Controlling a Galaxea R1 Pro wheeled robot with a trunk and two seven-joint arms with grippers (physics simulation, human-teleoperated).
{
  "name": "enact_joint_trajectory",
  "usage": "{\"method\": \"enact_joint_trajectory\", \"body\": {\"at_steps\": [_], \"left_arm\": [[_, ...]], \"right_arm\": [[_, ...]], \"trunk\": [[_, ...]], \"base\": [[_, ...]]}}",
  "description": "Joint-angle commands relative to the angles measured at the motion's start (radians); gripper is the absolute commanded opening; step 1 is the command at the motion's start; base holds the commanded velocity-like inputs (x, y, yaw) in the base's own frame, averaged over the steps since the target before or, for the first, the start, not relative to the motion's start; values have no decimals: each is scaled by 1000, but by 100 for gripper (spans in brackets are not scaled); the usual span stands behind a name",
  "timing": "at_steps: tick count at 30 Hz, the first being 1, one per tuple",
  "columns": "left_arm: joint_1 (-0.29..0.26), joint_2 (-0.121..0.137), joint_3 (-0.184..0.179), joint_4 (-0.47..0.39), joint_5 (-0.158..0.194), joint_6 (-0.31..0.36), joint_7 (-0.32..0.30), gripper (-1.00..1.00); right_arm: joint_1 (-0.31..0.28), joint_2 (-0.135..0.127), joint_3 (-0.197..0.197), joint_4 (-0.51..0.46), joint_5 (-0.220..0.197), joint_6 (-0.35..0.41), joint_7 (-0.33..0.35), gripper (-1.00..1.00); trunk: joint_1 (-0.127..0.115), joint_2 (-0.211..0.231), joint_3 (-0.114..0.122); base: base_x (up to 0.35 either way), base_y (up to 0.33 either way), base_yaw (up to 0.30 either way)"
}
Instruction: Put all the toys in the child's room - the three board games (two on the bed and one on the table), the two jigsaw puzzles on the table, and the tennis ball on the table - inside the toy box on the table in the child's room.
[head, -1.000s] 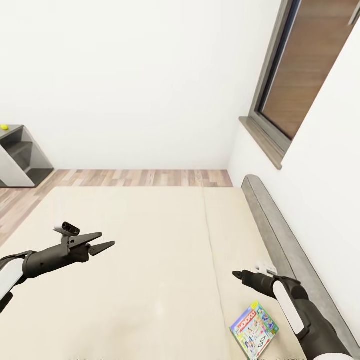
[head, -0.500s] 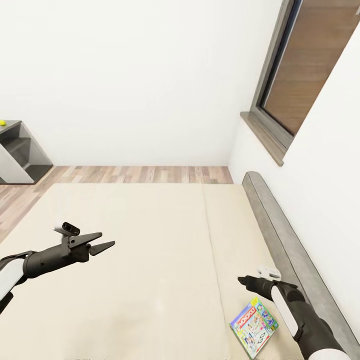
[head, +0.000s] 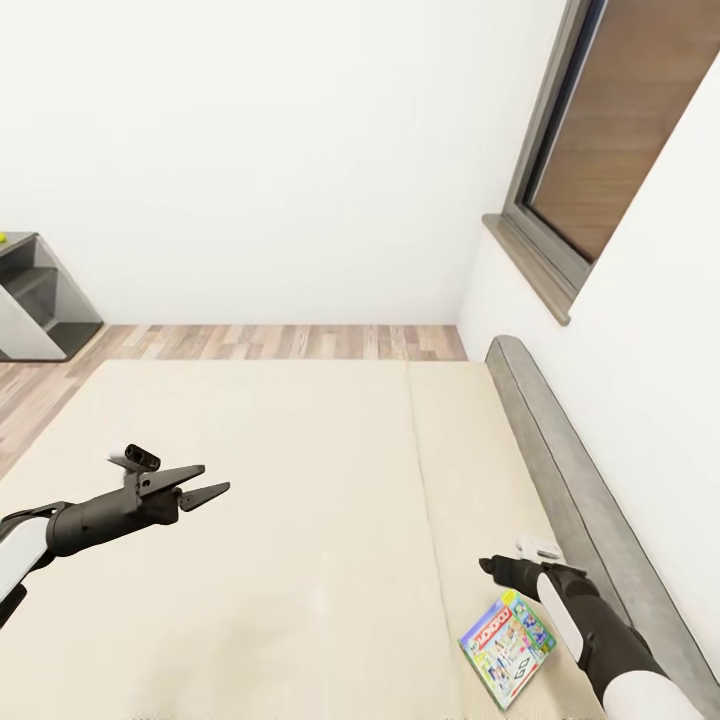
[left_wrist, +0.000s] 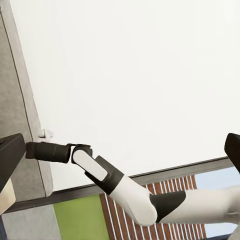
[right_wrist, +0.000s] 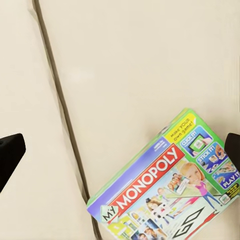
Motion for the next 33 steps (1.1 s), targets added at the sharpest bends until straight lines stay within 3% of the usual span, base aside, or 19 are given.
{"method": "enact_joint_trajectory", "body": {"at_steps": [1, 18, 33], "left_arm": [[-1, 1, -2, 0, 2, 3, -3, 100], [-1, 2, -1, 2, 2, 2, -3, 100], [-1, 2, 0, 2, 2, 2, -3, 100]], "right_arm": [[-1, 0, -3, 0, 0, 5, 3, 100], [-3, 0, -2, 2, -2, -1, 14, 100], [-2, 0, -1, -1, -3, -24, 20, 100]], "trunk": [[0, -2, -3], [0, -2, -30], [0, -2, -33]], "base": [[0, 0, 0], [0, 0, 0], [0, -83, 0]]}}
